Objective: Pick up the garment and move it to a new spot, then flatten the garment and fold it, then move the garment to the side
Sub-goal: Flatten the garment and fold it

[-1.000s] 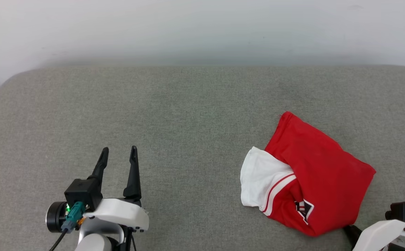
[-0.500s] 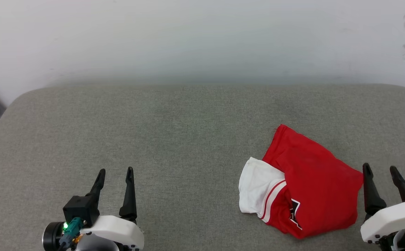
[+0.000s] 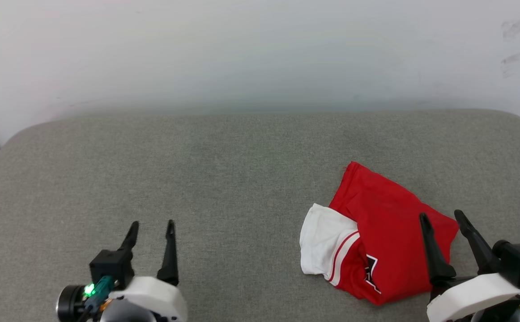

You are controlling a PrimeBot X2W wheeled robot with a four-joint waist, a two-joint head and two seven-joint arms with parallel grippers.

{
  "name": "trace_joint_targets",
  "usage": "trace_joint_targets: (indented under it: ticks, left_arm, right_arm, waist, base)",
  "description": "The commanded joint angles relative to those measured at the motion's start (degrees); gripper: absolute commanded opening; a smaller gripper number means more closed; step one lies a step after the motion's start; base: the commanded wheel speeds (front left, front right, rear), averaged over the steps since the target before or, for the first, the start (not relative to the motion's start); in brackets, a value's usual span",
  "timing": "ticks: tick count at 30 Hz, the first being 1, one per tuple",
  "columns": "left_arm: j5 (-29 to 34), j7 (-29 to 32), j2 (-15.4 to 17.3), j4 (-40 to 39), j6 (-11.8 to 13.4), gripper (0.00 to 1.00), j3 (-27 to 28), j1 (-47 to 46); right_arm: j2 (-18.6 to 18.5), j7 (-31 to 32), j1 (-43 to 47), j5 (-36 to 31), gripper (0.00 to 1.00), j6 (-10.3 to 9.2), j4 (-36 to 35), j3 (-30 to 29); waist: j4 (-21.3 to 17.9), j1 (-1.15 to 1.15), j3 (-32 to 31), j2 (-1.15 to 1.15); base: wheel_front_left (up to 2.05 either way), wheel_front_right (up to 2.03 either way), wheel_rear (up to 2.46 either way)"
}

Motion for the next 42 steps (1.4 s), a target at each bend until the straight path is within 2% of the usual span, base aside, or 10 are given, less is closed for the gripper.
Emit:
trace_joint_targets:
  ticks: [1, 9, 20, 24, 32, 33, 34, 35, 36, 42]
  left_arm:
    - [0.35, 0.41, 0.13, -0.27, 0.06, 1.0, -0.31, -1.12]
    - [1.72, 9.4, -2.56, 2.33, -6.47, 1.0, -8.24, -14.67]
    - [-0.53, 25.46, -7.77, 17.35, -16.15, 1.0, -16.66, -30.94]
    - [-1.1, 31.11, -8.37, 22.89, -18.14, 1.0, -19.54, -33.93]
    - [-3.93, 44.32, -9.04, 32.65, -20.02, 1.0, -26.68, -35.47]
    - [-4.3, 45.78, -9.01, 33.37, -20.16, 0.97, -27.68, -35.49]
    - [-4.71, 46.63, -8.97, 33.84, -20.26, 0.5, -28.48, -35.59]
    - [-4.83, 46.57, -8.95, 33.87, -20.31, 0.2, -28.97, -35.85]
    - [-5.11, 45.67, -8.96, 33.71, -20.35, 0.0, -29.15, -36.31]
    - [-3.03, 34.05, -7.47, 29.8, -18.35, 0.0, -26.78, -39.09]
  right_arm:
    - [0.0, -0.12, 0.37, 0.16, 1.0, -0.02, -0.35, 0.04]
    - [0.01, -0.28, -2.4, 0.31, 1.0, -0.02, -2.34, 1.11]
    - [0.02, -2.18, -6.3, 0.7, 1.0, -0.02, -2.55, 1.84]
    - [0.01, -3.18, -7.29, 1.63, 1.0, -0.02, -1.33, 2.09]
    - [0.02, -4.86, -7.56, 3.12, 1.0, -0.02, 1.21, 1.79]
    - [0.02, -4.94, -7.54, 3.28, 1.0, -0.02, 1.47, 1.83]
    - [0.02, -5.03, -7.59, 3.38, 1.0, -0.02, 1.68, 1.85]
    - [0.02, -5.03, -7.62, 3.64, 1.0, -0.02, 1.93, 1.83]
    - [0.02, -5.1, -7.68, 3.84, 1.0, -0.02, 2.19, 1.89]
    - [0.02, -5.04, -6.55, 3.87, 1.0, -0.02, 2.75, 0.65]
  waist:
    - [-0.12, 0.0, 0.18, 0.0]
    - [-1.09, 0.0, 5.13, 0.0]
    - [-5.19, 0.0, 12.24, 0.0]
    - [-6.79, 0.0, 13.71, 0.0]
    - [-8.42, 0.0, 14.42, 0.0]
    - [-8.53, 0.0, 14.36, 0.0]
    - [-8.6, 0.0, 14.27, 0.0]
    - [-8.67, 0.0, 14.19, 0.0]
    - [-8.73, 0.0, 14.05, 0.0]
    - [-7.64, 0.0, 12.2, 0.0]
  base:
    - [0.0, 0.0, 0.0]
    - [0.0, 0.0, 0.0]
    - [0.0, 0.0, 0.0]
    - [0.0, 0.0, 0.0]
    - [0.0, 0.0, 0.0]
    - [0.0, 0.0, 0.0]
    - [0.0, 0.0, 0.0]
    - [0.0, 0.0, 0.0]
    - [0.0, 0.0, 0.0]
    - [0.0, 0.0, 0.0]
